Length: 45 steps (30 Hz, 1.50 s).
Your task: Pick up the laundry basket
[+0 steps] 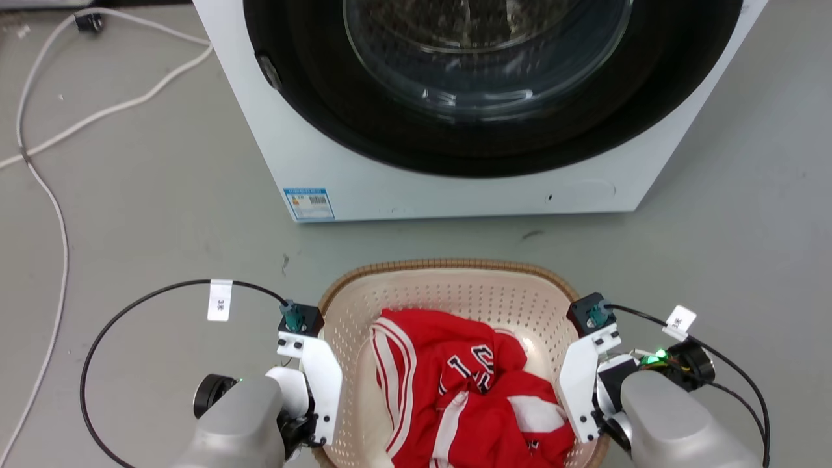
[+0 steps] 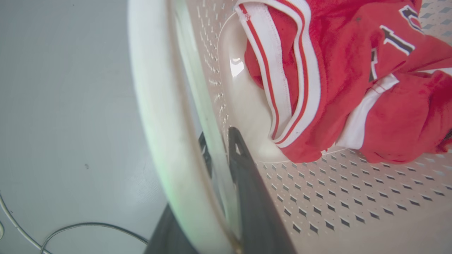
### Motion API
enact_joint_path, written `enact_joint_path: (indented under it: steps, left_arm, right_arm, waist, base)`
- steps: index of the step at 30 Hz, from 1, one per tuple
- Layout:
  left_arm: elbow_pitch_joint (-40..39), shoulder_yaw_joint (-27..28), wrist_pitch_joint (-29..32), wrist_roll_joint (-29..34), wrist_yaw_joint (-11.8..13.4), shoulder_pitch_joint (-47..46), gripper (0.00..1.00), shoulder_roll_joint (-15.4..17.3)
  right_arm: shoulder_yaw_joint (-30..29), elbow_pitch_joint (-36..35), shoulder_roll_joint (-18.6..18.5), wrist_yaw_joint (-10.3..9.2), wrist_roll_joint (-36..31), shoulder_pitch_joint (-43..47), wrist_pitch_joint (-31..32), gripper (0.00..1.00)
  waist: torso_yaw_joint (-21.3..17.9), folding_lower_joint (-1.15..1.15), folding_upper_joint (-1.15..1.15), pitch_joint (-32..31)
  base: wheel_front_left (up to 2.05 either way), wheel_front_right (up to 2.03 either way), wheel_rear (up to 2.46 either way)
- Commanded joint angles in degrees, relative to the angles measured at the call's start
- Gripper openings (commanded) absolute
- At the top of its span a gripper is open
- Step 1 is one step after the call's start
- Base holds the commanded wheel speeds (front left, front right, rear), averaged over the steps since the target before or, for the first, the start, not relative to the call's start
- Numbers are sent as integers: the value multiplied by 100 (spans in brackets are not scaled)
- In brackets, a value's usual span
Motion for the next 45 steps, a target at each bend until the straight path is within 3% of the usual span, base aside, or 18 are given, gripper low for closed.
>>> enact_joint_path:
  steps: [1,17,45]
  left_arm:
    - [-19,-31,11,-3,-2,39,0,111]
    - [-159,-452,585,-516,-2,424,0,295]
    - [-109,-876,579,-985,-2,260,0,341]
  right_arm:
    - [97,-8,-69,18,16,124,26,0]
    - [1101,-98,-63,23,1126,465,483,0]
    - [1939,93,-57,39,1955,214,543,0]
  waist:
    - [14,1,0,-203]
    - [42,1,0,-1010]
    - [-3,1,0,-1097]
  base:
    - [0,0,0]
    - [0,0,0]
    - [0,0,0]
